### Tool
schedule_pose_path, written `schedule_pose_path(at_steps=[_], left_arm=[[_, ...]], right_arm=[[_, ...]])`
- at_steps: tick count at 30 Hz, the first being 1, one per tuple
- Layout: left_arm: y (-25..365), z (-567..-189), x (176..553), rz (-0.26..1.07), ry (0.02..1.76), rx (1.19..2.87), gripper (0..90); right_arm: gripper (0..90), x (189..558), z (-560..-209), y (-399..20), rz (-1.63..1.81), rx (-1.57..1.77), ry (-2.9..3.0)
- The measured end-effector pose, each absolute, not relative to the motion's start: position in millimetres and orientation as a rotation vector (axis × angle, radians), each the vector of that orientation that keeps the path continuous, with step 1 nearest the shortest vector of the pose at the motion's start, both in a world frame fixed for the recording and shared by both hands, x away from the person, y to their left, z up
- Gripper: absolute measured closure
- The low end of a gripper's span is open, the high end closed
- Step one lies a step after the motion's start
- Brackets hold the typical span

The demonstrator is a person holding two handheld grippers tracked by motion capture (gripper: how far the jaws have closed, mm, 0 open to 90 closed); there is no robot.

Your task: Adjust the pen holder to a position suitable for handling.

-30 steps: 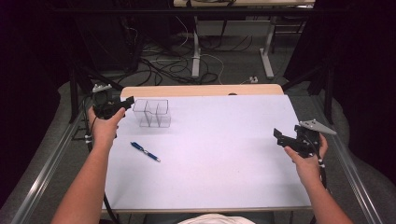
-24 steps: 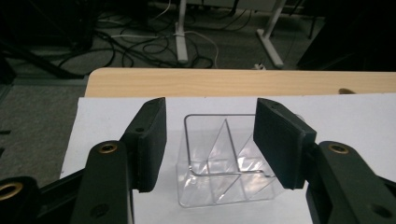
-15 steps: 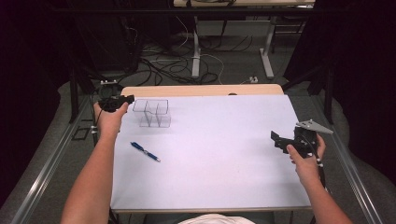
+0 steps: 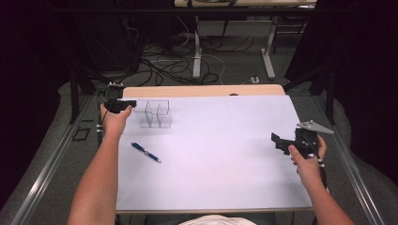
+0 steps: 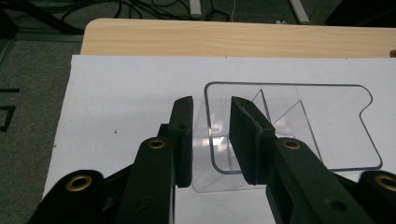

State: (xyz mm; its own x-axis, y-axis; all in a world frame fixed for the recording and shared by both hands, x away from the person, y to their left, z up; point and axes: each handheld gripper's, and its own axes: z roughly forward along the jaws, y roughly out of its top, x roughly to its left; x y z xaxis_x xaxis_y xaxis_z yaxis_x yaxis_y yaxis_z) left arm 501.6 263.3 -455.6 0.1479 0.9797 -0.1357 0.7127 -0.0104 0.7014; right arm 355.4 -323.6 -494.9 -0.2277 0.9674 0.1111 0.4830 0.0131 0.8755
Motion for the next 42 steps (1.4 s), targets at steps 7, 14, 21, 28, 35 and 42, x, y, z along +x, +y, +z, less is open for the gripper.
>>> schedule_pose_path(at_steps=[7,14,21,28,35,42], left_arm=[[261,-462,508,0.492,1.650,1.792,73.1],[261,-469,512,0.491,1.682,1.830,76.5],[258,-470,514,0.460,1.700,1.821,82.7],[253,-469,514,0.472,1.740,1.824,87.2],[251,-469,514,0.493,1.750,1.826,87.8],[248,-468,512,0.484,1.766,1.825,88.0]], right_arm=[[0.4,355,-496,-324,1.158,1.485,1.770],[0.4,356,-496,-324,1.159,1.501,1.761],[0.5,356,-497,-324,1.162,1.492,1.781],[0.5,356,-498,-324,1.164,1.513,1.787],[0.5,357,-499,-323,1.161,1.514,1.795],[0.6,358,-501,-323,1.164,1.522,1.801]])
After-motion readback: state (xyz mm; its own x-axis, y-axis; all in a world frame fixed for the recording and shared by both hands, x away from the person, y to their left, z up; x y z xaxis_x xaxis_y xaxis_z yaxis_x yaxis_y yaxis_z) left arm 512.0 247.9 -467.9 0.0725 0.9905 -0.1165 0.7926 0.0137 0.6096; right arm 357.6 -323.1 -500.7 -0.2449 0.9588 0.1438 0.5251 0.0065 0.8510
